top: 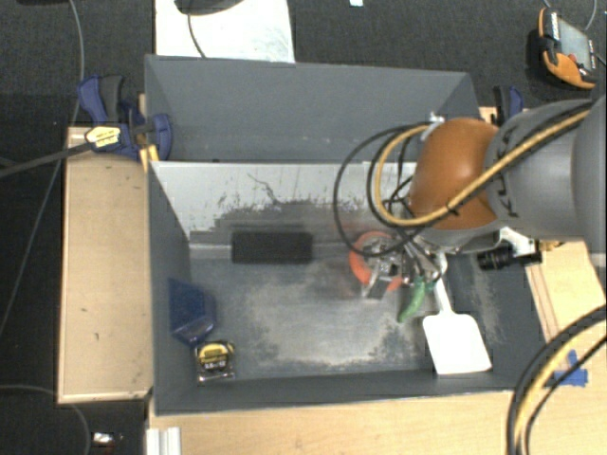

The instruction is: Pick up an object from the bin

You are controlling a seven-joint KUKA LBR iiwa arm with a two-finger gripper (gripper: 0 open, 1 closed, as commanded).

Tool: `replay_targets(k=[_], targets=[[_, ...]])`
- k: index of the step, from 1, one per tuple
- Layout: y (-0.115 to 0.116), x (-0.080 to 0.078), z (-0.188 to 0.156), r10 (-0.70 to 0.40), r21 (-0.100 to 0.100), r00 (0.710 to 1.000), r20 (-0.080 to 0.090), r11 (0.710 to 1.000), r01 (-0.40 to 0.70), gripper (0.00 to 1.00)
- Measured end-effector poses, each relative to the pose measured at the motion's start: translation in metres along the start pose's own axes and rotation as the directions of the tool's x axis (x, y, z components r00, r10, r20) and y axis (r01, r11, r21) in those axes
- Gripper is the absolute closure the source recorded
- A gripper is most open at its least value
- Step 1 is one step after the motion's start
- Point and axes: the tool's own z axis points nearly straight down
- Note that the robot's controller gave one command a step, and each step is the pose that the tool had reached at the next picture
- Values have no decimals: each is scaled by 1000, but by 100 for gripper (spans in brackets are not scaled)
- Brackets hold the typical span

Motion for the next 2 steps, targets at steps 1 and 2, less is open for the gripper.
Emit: replay_targets(k=[1,2], targets=[[0,-2,-42,-1,-2,1000,8,1000,1,100],[0,-1,-76,-2,-2,1000,6,1000,2,100]])
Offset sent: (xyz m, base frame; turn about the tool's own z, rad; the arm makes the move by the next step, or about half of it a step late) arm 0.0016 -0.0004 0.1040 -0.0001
